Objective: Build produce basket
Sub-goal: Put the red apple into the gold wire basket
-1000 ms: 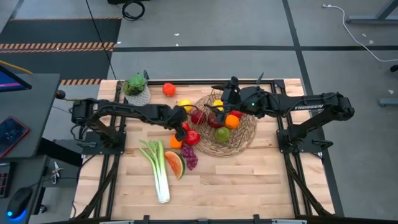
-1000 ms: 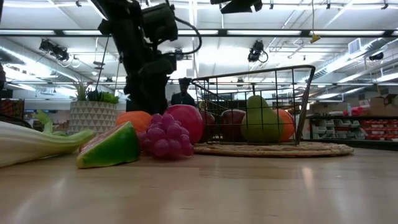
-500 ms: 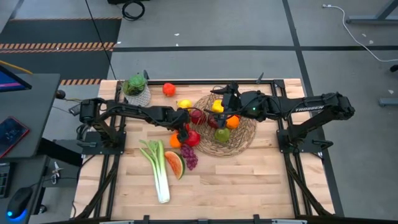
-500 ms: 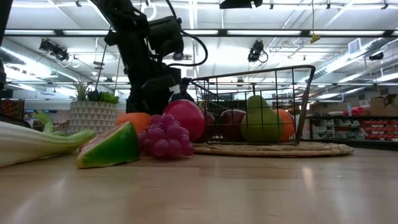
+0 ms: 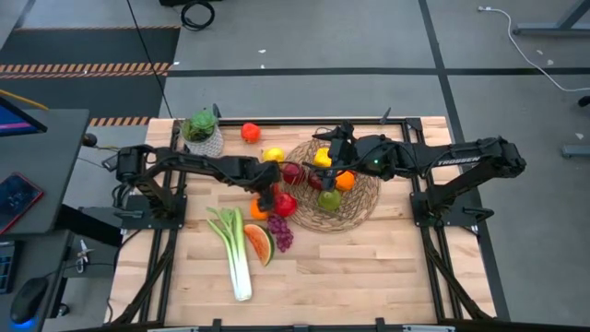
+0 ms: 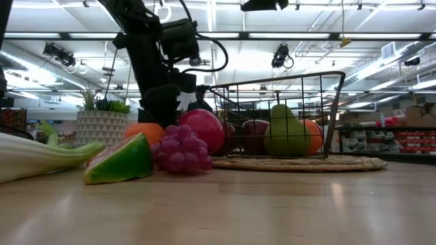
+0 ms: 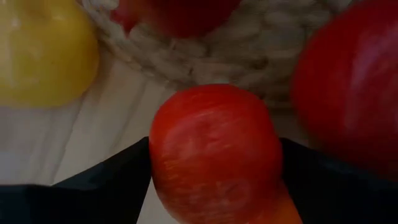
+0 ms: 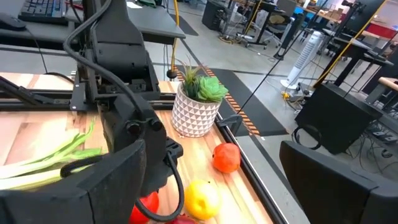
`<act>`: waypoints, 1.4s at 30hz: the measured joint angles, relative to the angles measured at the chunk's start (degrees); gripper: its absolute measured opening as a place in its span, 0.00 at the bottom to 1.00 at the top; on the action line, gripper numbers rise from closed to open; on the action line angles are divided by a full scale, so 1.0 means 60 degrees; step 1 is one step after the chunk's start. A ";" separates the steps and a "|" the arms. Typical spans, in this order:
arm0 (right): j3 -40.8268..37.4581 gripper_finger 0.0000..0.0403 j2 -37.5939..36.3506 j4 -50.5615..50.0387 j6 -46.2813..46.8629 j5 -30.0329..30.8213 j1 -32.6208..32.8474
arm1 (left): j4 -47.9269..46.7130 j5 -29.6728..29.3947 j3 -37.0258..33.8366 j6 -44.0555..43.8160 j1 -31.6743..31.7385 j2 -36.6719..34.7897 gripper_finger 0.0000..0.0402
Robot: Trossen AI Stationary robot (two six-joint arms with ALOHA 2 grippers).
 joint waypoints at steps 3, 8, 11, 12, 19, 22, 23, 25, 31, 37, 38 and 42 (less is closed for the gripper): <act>0.0000 0.93 0.0000 -0.0027 0.0003 0.0051 0.0000 | -0.0317 -0.0027 0.0098 0.0270 0.0175 -0.0221 0.81; 0.0000 0.93 0.0000 -0.0126 0.0010 0.0328 0.0000 | -0.0819 -0.0051 0.0606 0.0807 0.0514 -0.0859 0.81; 0.0000 0.93 0.0000 -0.0209 0.0043 0.0365 0.0000 | -0.0939 -0.0032 0.0839 0.1239 0.0692 -0.1353 0.81; 0.0000 0.93 0.0000 -0.0234 0.0043 0.0375 0.0000 | -0.0968 -0.0034 0.0923 0.1394 0.0745 -0.1552 0.81; -0.0004 0.93 -0.0075 -0.0626 0.0018 0.2303 0.0138 | -0.0501 0.0806 0.1016 0.2485 0.1012 -0.2984 0.81; -0.0004 0.93 -0.0124 -0.0918 0.0012 0.3061 0.0229 | -0.0281 0.0907 0.1022 0.3067 0.0841 -0.3437 0.81; -0.0004 0.93 -0.0124 -0.0919 0.0014 0.3104 0.0237 | -0.0274 0.0912 0.1022 0.3411 0.0782 -0.3545 0.81; -0.0004 0.93 -0.0124 -0.0924 0.0014 0.3099 0.0246 | -0.0202 0.0896 0.1020 0.4157 0.0605 -0.3667 0.81; -0.0004 0.93 -0.0106 -0.0932 0.0092 0.2652 0.0240 | -0.0296 0.0876 0.1020 0.7244 0.0151 -0.3744 0.81; -0.0004 0.93 -0.0106 -0.0931 0.0101 0.2641 0.0240 | -0.0345 0.0874 0.1020 1.1761 -0.0321 -0.3679 0.81; -0.0004 0.93 -0.0106 -0.0931 0.0101 0.2628 0.0240 | -0.0326 0.0874 0.1020 1.2580 -0.0389 -0.3679 0.81; -0.0004 0.93 -0.0102 -0.1007 0.0103 0.2492 0.0240 | -0.0274 0.0324 0.1020 1.5526 -0.0677 -0.3679 0.82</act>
